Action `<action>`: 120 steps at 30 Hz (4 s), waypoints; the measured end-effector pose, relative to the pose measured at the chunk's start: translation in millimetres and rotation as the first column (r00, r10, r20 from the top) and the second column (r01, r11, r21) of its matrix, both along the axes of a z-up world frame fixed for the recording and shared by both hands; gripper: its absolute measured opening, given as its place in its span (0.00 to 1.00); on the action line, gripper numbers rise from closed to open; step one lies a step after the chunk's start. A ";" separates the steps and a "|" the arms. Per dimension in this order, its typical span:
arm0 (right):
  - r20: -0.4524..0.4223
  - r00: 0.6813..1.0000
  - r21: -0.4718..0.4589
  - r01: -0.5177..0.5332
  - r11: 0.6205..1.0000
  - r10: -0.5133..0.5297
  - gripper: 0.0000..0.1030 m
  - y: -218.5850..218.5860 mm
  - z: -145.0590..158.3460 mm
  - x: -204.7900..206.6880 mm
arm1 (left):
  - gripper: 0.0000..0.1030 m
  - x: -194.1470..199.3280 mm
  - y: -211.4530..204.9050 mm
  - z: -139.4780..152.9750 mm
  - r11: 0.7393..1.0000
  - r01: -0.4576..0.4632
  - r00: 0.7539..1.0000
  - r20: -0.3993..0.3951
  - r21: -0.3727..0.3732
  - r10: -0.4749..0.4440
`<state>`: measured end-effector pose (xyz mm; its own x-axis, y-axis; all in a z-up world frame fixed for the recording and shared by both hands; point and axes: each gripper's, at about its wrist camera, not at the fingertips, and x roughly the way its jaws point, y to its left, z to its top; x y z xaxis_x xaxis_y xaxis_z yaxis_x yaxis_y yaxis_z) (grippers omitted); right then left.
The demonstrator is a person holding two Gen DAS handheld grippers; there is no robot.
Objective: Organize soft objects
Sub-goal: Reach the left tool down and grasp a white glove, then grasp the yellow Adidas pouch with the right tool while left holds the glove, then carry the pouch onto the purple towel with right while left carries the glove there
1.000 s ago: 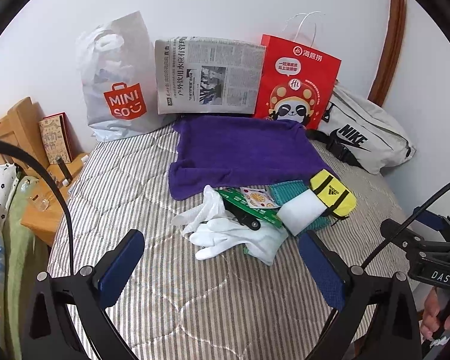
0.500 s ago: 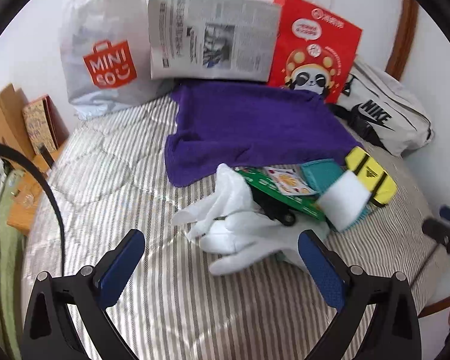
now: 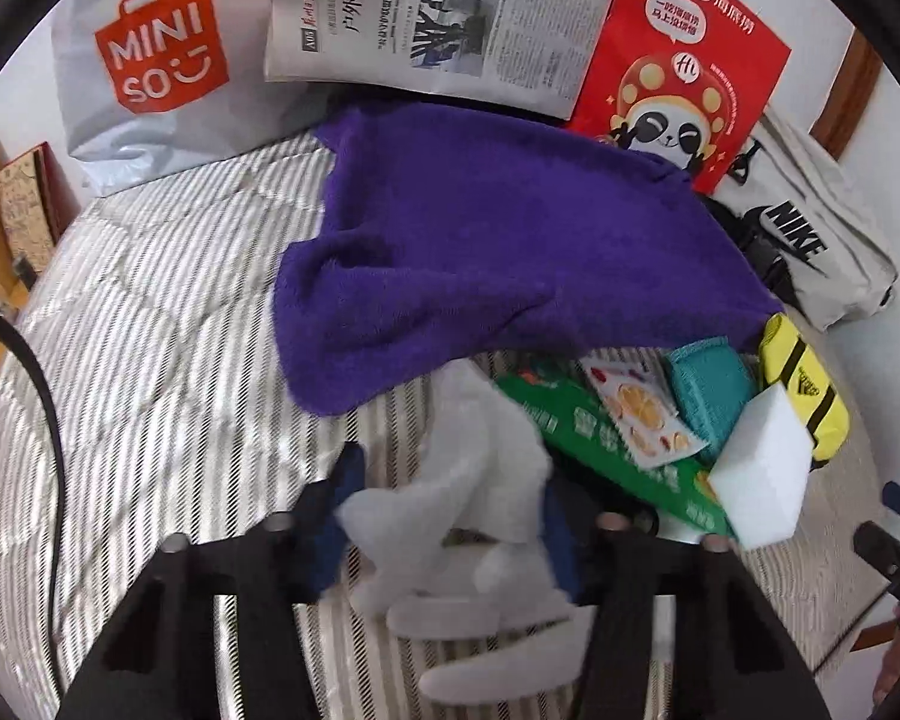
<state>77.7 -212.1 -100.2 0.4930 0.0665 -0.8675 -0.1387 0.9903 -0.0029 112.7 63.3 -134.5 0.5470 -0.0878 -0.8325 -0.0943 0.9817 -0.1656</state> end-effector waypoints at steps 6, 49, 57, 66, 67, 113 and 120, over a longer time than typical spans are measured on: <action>0.011 1.000 0.009 0.021 1.000 -0.021 1.00 -8.1 -2.1 15.6 | 0.12 7.7 1.6 -9.4 0.999 0.047 0.999 -0.011 -0.020 -0.047; 0.058 0.982 0.040 -0.180 0.983 0.177 0.66 -13.6 -22.8 83.1 | 0.13 -2.3 37.4 -12.5 1.000 0.004 1.000 -0.024 -0.010 -0.004; 0.115 0.984 0.087 -0.144 0.986 0.133 0.66 -32.0 5.6 73.0 | 0.13 -9.6 32.9 -3.3 1.000 0.018 1.000 -0.023 -0.013 -0.019; 0.134 0.983 0.113 -0.143 0.983 0.128 0.66 -34.1 21.7 72.8 | 0.12 -16.8 37.9 17.6 1.000 0.005 1.000 0.009 -0.022 -0.005; 0.135 0.982 0.115 -0.146 0.983 0.130 0.66 -33.2 22.4 72.7 | 0.12 -18.2 39.3 21.4 1.000 0.003 1.000 0.016 -0.024 -0.003; -0.022 0.983 0.084 -0.178 0.980 0.180 0.66 61.2 -8.0 252.9 | 0.12 149.2 44.5 67.6 0.993 0.086 0.992 0.096 -0.075 -0.078; -0.063 0.983 0.055 -0.167 0.985 0.170 0.66 67.9 -24.9 272.5 | 0.12 181.8 39.2 40.1 0.995 0.085 0.995 0.054 -0.060 -0.082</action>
